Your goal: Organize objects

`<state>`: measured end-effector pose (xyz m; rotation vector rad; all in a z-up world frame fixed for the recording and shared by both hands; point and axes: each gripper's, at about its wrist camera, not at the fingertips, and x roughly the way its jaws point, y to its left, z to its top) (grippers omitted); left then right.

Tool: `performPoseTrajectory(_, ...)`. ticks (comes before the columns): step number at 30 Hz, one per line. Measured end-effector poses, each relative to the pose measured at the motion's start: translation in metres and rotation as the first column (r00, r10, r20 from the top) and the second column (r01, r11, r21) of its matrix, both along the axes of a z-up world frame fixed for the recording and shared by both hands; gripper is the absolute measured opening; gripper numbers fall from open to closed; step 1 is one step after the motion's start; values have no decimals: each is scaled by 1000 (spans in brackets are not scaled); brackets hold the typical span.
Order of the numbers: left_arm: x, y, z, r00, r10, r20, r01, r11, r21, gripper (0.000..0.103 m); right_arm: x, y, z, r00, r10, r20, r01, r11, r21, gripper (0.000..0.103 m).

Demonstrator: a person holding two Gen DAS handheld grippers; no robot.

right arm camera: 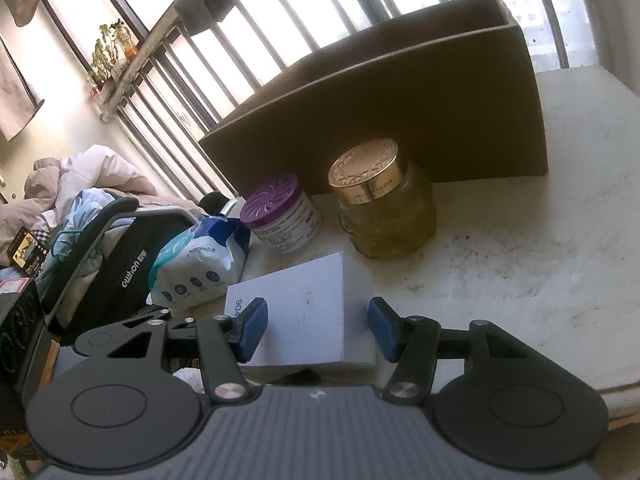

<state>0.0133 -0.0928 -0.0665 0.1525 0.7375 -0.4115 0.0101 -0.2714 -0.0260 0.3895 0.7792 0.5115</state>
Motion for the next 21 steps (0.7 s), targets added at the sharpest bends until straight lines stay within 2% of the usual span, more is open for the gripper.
performPoseTrajectory(21, 2, -2, 0, 1000, -4, 0, 4, 1000, -2, 76, 1, -2, 1, 1000, -13, 5, 13, 1000, -3, 60)
